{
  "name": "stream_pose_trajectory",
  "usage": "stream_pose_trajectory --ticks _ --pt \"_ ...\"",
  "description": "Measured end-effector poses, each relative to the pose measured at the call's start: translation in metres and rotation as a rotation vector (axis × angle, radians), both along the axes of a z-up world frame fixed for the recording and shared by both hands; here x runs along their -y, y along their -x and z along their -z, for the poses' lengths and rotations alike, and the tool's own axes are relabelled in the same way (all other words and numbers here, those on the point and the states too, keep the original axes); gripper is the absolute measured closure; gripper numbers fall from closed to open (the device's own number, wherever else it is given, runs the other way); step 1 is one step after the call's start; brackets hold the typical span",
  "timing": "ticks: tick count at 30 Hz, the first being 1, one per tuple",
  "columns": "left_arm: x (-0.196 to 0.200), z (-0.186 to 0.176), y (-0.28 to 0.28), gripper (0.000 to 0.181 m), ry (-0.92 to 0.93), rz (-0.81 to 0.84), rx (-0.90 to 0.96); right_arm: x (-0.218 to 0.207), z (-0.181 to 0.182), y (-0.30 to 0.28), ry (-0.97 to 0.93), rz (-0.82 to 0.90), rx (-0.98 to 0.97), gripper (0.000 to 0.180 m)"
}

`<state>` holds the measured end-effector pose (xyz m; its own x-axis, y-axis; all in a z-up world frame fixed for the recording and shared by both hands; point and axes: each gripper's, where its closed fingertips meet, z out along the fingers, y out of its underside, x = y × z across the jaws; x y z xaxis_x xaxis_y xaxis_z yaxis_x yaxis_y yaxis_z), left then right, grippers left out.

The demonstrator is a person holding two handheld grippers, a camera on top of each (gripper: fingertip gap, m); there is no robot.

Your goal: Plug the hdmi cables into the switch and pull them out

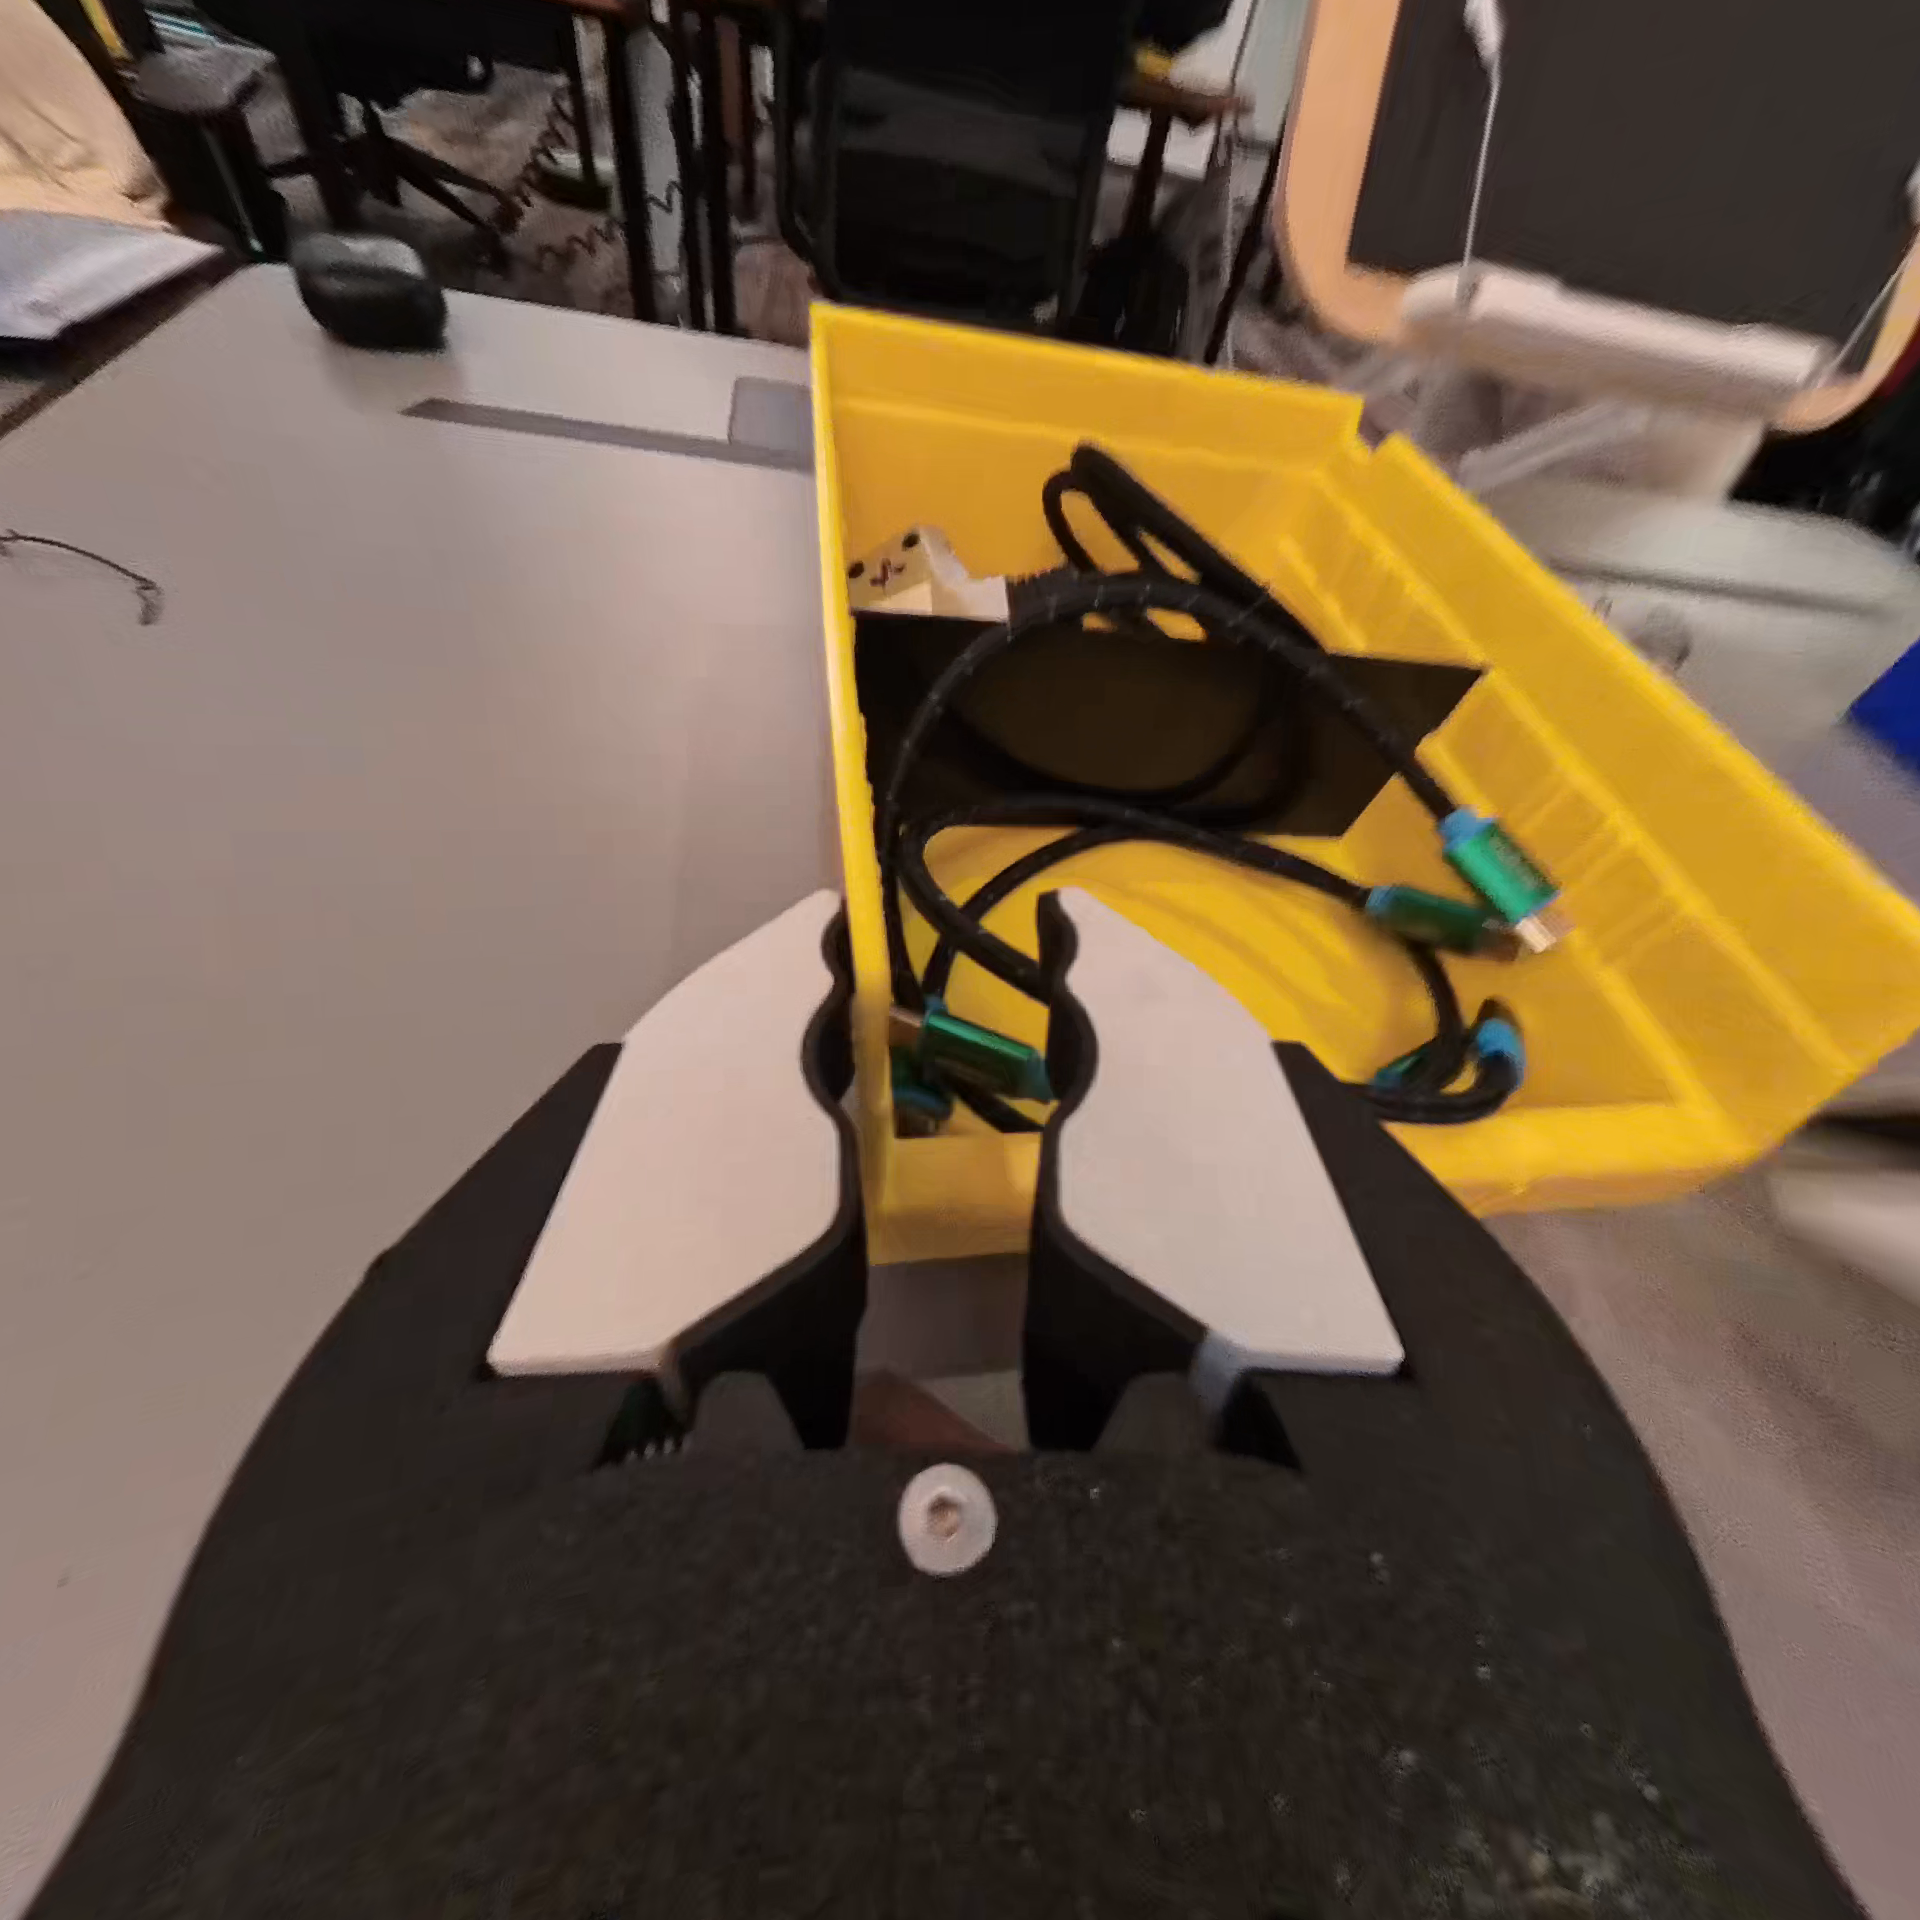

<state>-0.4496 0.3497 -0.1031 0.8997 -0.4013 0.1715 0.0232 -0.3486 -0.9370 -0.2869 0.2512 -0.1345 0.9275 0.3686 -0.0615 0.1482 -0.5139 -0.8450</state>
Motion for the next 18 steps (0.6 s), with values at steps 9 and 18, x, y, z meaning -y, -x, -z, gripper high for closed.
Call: stream_pose_trajectory --ticks 9,18 --pt "0.081 -0.013 0.010 0.152 -0.046 -0.138 -0.043 0.108 -0.019 -0.178 -0.161 0.025 -0.054 0.140" --pt "0.122 0.018 -0.047 0.153 0.067 0.096 0.020 0.149 -0.025 -0.375 -0.291 0.565 -0.021 0.134"
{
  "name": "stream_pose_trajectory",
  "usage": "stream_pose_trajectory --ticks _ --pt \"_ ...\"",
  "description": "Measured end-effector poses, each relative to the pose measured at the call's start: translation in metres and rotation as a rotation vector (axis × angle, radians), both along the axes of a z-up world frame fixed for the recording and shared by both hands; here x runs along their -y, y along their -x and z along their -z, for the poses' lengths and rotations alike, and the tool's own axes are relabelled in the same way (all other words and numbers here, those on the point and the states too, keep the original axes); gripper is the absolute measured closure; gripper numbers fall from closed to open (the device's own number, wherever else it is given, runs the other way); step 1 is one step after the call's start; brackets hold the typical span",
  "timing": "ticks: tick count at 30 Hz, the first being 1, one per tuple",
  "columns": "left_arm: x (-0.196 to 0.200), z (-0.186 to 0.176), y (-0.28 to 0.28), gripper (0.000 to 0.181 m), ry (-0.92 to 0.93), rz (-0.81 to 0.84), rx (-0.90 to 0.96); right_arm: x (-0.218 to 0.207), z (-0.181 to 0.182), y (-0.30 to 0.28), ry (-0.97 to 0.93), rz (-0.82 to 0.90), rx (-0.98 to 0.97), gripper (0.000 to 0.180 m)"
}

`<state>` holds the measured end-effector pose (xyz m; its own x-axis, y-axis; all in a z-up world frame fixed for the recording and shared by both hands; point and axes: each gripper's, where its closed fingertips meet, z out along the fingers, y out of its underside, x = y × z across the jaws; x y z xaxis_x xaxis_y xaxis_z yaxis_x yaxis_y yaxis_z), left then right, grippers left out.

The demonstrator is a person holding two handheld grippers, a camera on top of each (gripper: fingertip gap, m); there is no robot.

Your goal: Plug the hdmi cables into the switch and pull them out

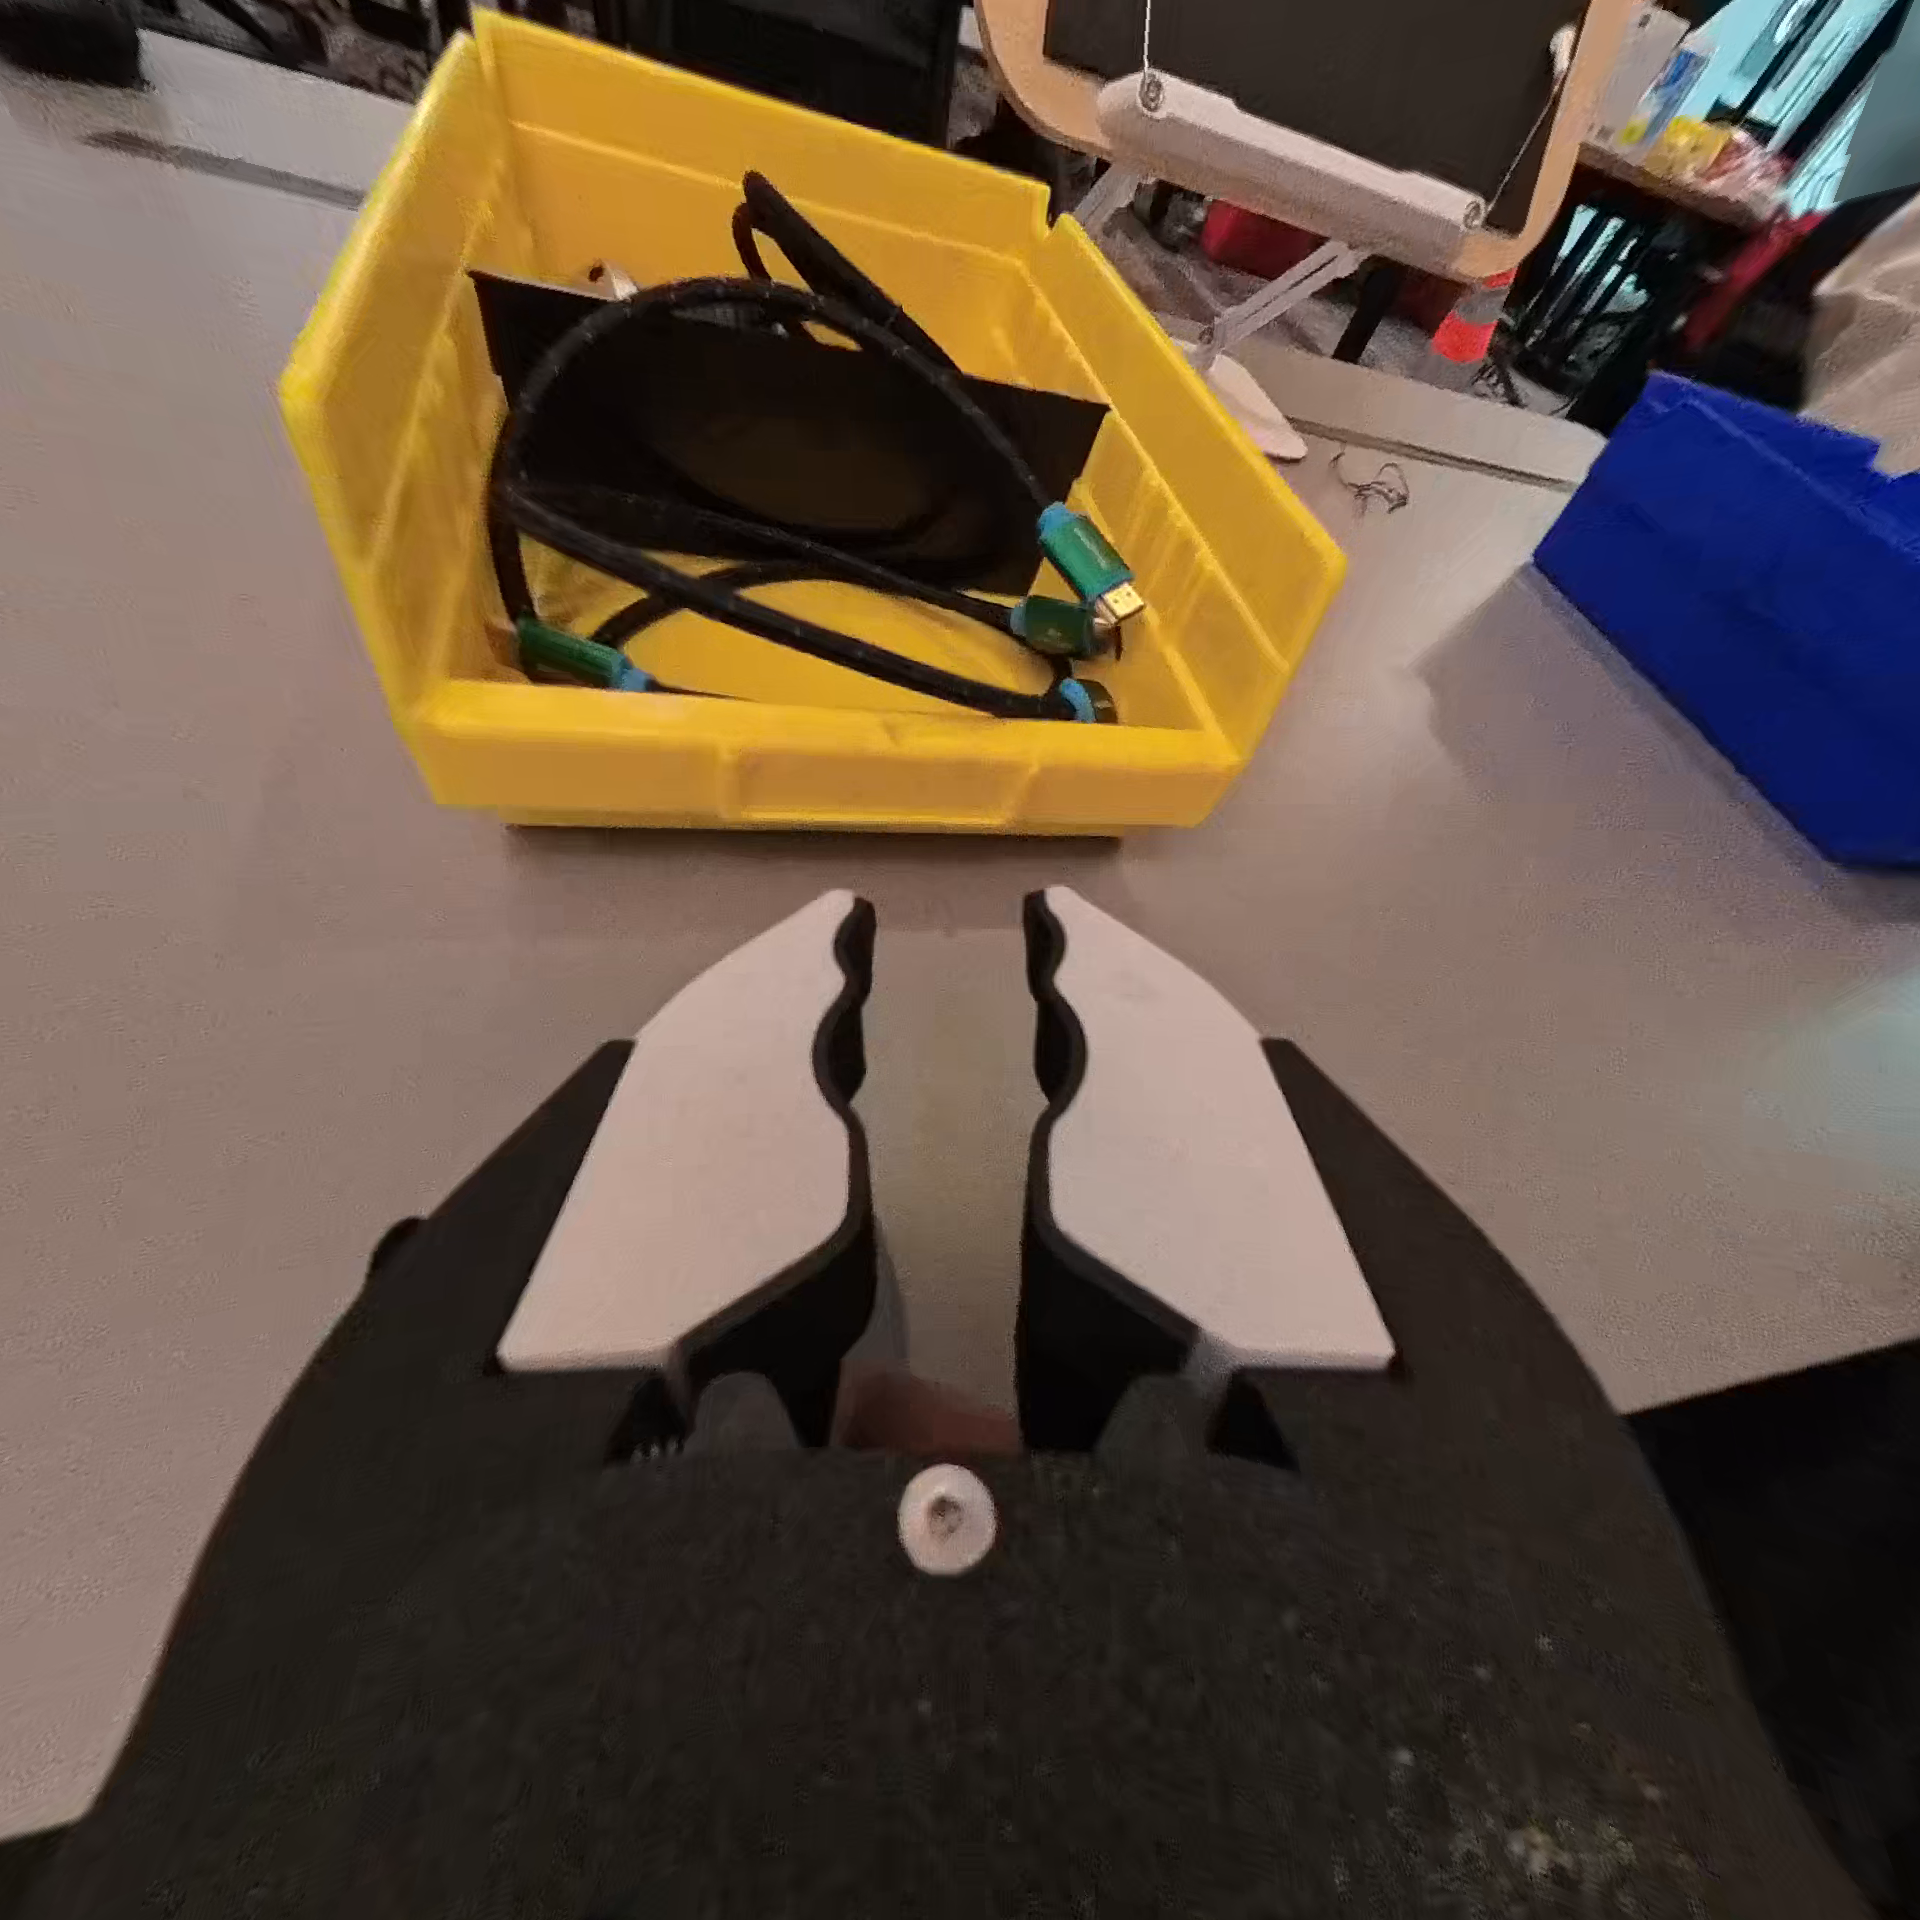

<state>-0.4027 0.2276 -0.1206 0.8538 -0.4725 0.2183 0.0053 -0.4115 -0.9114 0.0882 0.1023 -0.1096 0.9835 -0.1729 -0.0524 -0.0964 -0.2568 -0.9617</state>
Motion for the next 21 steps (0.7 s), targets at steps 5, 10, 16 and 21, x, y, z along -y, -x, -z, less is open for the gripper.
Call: stream_pose_trajectory --ticks 5,10,16,21 --pt "-0.011 -0.005 0.007 0.147 -0.146 -0.027 -0.087 0.012 -0.024 -0.046 -0.133 0.236 0.117 0.101" --pt "-0.005 -0.010 0.003 0.149 -0.184 -0.026 -0.146 0.012 -0.015 -0.040 -0.160 0.188 -0.113 0.103" --pt "-0.006 0.001 0.007 0.149 -0.082 -0.027 -0.137 0.004 -0.007 -0.021 -0.071 0.073 -0.179 0.108" --pt "-0.004 0.008 0.004 0.149 -0.002 -0.003 -0.063 -0.001 -0.004 -0.010 -0.038 0.041 -0.155 0.117"
